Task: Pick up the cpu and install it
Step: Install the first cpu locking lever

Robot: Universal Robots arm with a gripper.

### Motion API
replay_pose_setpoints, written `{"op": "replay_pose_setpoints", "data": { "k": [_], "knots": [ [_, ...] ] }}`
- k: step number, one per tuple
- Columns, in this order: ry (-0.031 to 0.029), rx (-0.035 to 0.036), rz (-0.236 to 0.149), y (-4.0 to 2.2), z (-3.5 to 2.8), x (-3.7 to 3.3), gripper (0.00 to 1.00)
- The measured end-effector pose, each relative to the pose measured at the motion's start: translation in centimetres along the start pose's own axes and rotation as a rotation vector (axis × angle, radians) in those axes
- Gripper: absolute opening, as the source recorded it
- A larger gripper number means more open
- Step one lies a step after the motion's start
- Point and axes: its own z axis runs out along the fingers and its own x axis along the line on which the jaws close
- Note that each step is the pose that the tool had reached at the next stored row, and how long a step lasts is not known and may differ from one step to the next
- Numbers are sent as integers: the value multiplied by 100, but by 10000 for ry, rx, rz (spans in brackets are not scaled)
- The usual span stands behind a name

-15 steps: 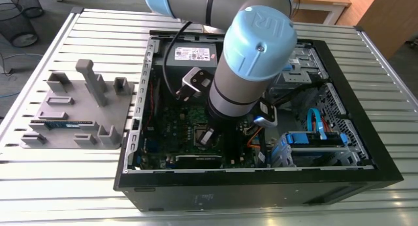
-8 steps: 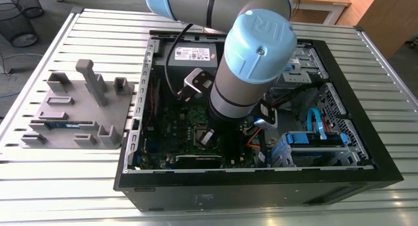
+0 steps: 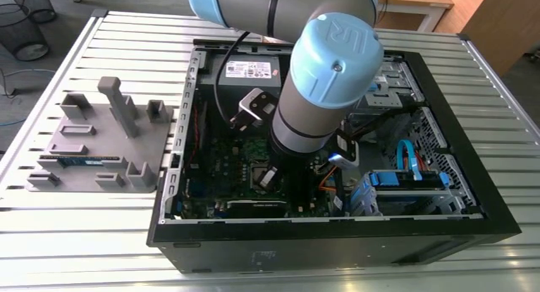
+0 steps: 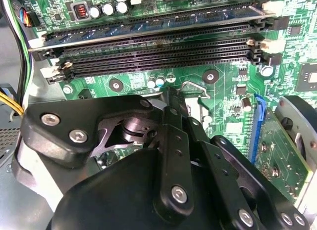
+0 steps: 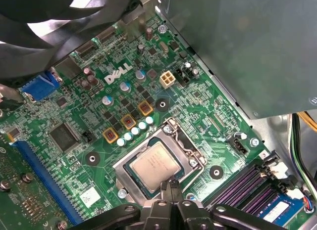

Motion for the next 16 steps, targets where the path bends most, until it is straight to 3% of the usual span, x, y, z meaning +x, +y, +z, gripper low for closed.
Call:
{"op": "replay_pose_setpoints", "data": {
  "k": [10,16],
  "knots": [
    [-3,-3,1,-17,1,-14,11],
    [-12,-11,-2,-42,1,14,11]
  ]
}}
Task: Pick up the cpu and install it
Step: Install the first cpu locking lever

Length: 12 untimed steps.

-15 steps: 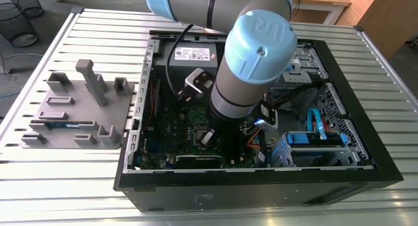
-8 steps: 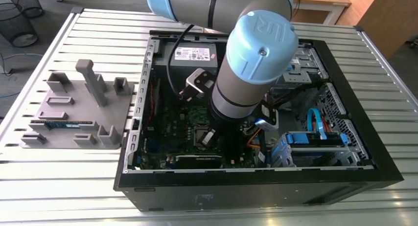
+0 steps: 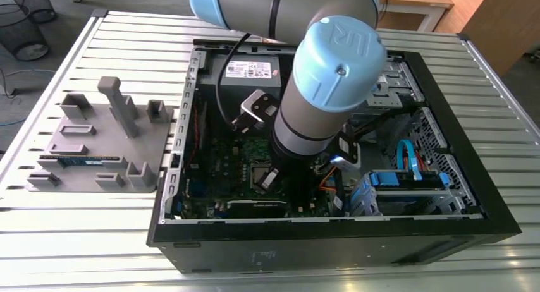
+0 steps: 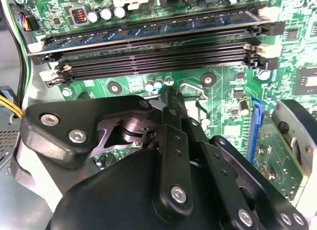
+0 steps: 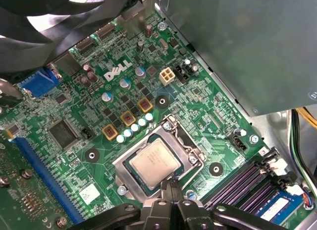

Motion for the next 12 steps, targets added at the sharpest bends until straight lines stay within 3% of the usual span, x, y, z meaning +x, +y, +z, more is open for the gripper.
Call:
{"op": "replay_pose_setpoints", "data": {
  "k": [12],
  "knots": [
    [11,-19,5,-28,-30,13,11]
  ]
}}
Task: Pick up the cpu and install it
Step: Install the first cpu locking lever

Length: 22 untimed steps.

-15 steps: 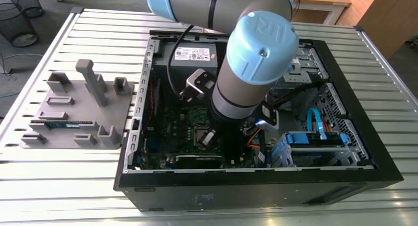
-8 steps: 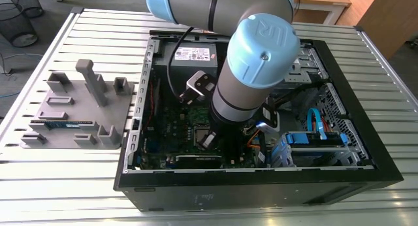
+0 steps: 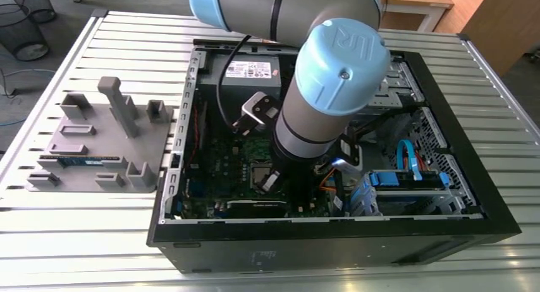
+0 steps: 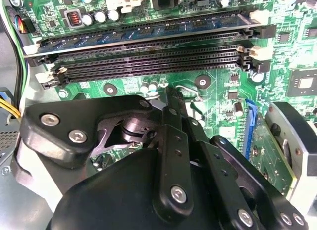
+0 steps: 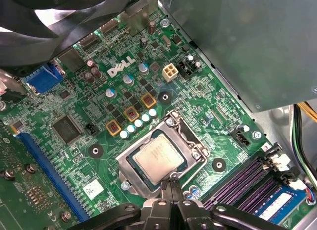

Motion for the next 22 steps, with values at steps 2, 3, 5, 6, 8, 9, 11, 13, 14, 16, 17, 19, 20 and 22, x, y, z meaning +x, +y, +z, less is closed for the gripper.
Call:
{"op": "replay_pose_setpoints", "data": {
  "k": [2,3,5,6,8,9,11,13,14,16,17,19,20,22],
  "knots": [
    [-1,-17,0,-6,-10,-2,11],
    [-9,-32,0,-10,-15,-1,11],
    [-40,-73,-1,-16,-26,1,11],
    [-65,-99,-4,-19,-32,3,11],
    [-115,-148,-7,-22,-43,7,11],
    [-140,-169,-9,-24,-46,10,11],
    [-181,-202,-13,-26,-49,13,11],
    [-191,-211,-14,-27,-49,13,11],
    [-192,-212,-15,-27,-49,12,11],
    [-195,-214,-14,-27,-49,13,11],
    [-200,-219,-15,-27,-49,13,11],
    [-237,-249,-19,-27,-51,13,11],
    [-257,-265,-22,-27,-51,13,11],
    [-258,-266,-22,-26,-50,12,11]
  ]
}}
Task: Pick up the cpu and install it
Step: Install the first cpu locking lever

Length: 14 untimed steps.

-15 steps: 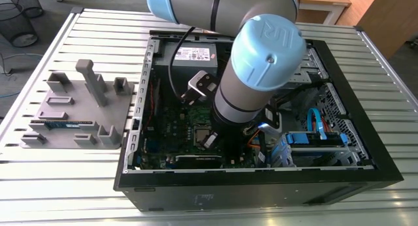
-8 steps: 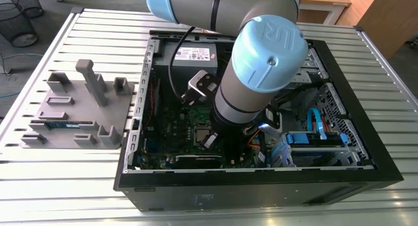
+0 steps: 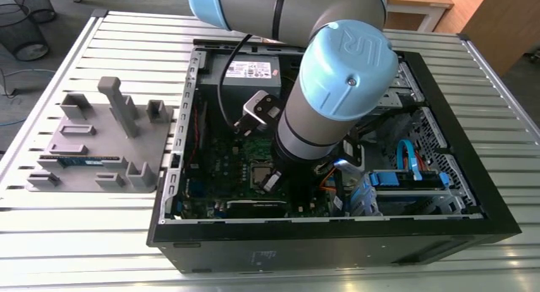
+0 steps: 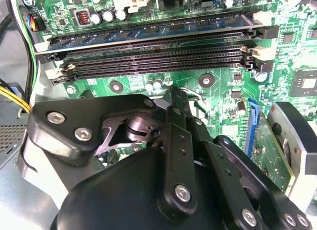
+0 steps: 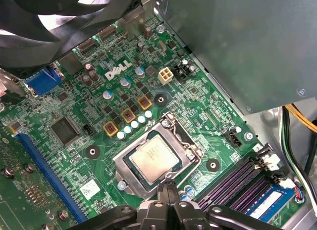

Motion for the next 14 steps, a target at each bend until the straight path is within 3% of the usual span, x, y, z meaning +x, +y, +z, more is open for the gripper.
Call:
{"op": "replay_pose_setpoints", "data": {
  "k": [4,8,14],
  "knots": [
    [5,-6,-1,0,0,0,11],
    [100,-122,28,-1,-1,0,11],
    [107,-134,30,-1,0,0,11]
  ]
}}
